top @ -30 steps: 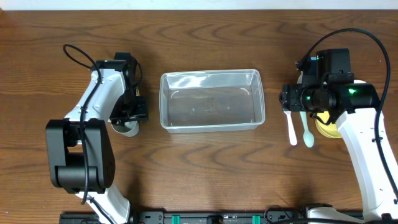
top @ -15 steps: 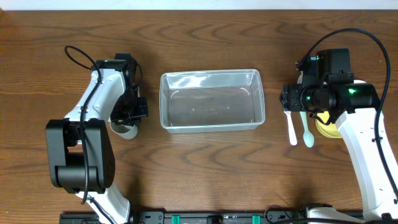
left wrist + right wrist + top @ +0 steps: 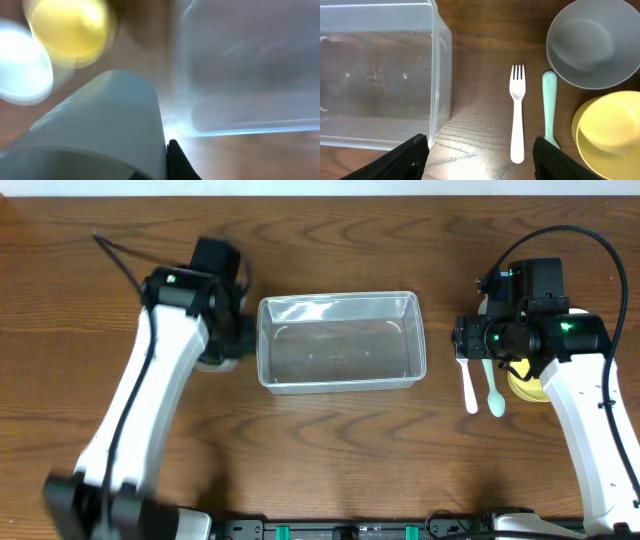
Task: Pack container
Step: 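Carry the grey cup into the container's left corner and release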
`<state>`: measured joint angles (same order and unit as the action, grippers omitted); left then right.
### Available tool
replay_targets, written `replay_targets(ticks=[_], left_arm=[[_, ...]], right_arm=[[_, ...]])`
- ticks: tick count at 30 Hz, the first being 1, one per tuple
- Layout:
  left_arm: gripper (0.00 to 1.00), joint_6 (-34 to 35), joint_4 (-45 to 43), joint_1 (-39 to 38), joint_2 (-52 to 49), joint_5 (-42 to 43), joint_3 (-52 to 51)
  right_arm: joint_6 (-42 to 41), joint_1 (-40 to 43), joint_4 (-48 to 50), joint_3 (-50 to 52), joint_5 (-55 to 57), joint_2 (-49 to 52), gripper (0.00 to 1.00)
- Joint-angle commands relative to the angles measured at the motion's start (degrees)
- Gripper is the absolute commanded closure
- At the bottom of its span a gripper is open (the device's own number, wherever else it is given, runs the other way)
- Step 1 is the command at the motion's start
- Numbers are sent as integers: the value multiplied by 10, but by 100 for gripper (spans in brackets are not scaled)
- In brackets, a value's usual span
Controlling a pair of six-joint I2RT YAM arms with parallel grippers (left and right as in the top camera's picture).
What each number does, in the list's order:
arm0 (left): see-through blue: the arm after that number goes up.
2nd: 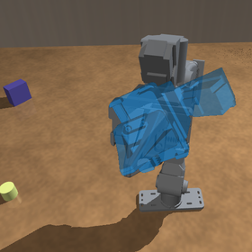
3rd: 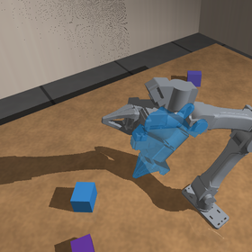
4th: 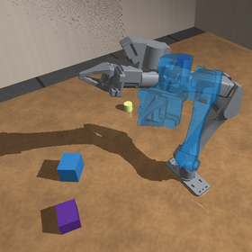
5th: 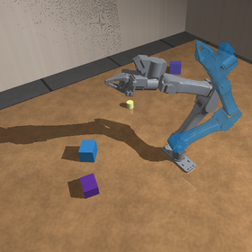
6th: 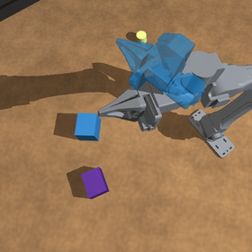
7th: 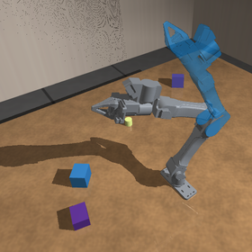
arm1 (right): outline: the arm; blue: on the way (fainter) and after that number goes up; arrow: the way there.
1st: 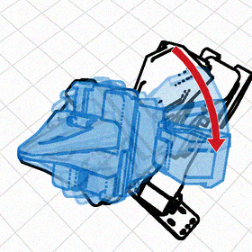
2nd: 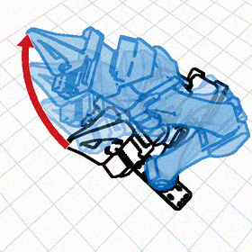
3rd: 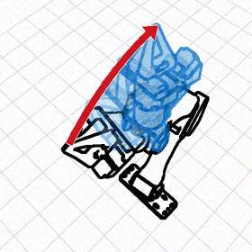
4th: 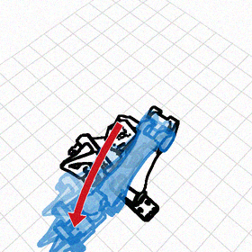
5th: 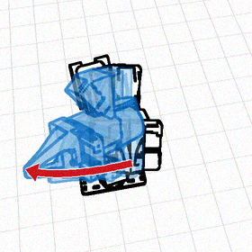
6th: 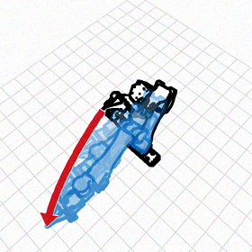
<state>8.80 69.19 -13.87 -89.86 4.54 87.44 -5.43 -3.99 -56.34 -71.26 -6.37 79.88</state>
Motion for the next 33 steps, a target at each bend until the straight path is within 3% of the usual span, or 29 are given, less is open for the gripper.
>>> replay_targets(ticks=[1,8,18,27,29,32,33], left_arm=[[95,-1,-25,-47,26,-6,49],[94,-1,-117,-87,-49,-9,55],[94,-12,-155,-87,-199,-9,55],[93,-12,-175,-87,-266,-9,55],[84,-12,-177,-87,-279,-9,55],[83,-12,-177,-87,-295,-9,55],[76,-12,-177,-87,-297,-9,55]], right_arm=[[3,-5,-1,-9,6,0,30],[3,-5,-2,-9,5,0,29],[3,-5,-7,-9,5,0,29],[3,-5,-7,-9,5,0,29],[3,-5,-7,-9,5,0,29],[3,-5,-9,-9,5,0,29],[3,-5,-9,-9,5,0,29]])
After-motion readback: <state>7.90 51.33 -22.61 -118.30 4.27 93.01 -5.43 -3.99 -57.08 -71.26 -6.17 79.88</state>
